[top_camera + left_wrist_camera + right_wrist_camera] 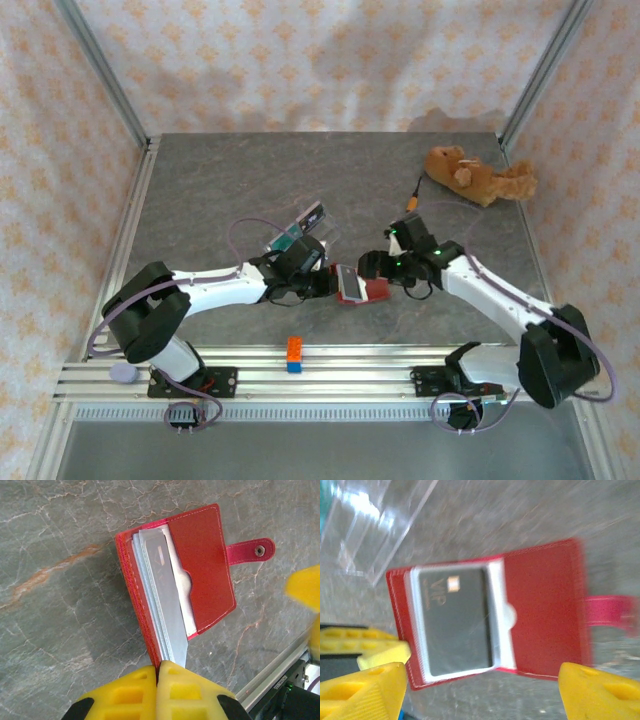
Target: Put the credit cards into the card holder
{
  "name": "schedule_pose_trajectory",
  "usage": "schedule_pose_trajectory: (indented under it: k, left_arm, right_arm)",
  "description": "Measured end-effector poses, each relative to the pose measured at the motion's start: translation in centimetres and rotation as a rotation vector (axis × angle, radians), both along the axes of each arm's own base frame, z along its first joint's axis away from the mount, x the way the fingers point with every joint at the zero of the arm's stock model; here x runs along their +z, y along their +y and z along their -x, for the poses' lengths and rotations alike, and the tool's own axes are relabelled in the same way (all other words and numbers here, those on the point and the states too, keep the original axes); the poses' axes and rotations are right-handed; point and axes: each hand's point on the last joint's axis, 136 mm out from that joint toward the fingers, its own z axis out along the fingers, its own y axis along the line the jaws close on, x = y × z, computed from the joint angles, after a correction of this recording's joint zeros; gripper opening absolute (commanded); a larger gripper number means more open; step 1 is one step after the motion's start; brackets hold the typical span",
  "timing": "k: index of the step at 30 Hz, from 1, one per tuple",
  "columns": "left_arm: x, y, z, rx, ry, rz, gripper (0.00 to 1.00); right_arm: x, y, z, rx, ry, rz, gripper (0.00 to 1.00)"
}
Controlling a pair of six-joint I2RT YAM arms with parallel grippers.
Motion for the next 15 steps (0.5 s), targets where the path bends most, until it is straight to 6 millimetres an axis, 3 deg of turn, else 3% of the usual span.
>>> schedule_pose_trajectory:
  k: [3,8,15]
  left_arm:
    - [0.0,0.0,0.0,-0.001,0.001,0.001,0.00]
    - [0.0,0.0,0.0,-0.002,0.001,0.002,0.00]
    - [0.0,0.0,0.0,-0.002,0.003,0.004,0.00]
  right_arm:
    - [-1.7,1.7,0.6,0.059,0.056,-0.020,0.73]
    - [-4.2,2.3,1.0,0.090,0.123,0.000,0.72]
    - [-4.9,2.9,1.2,0.127,0.121,0.008,0.72]
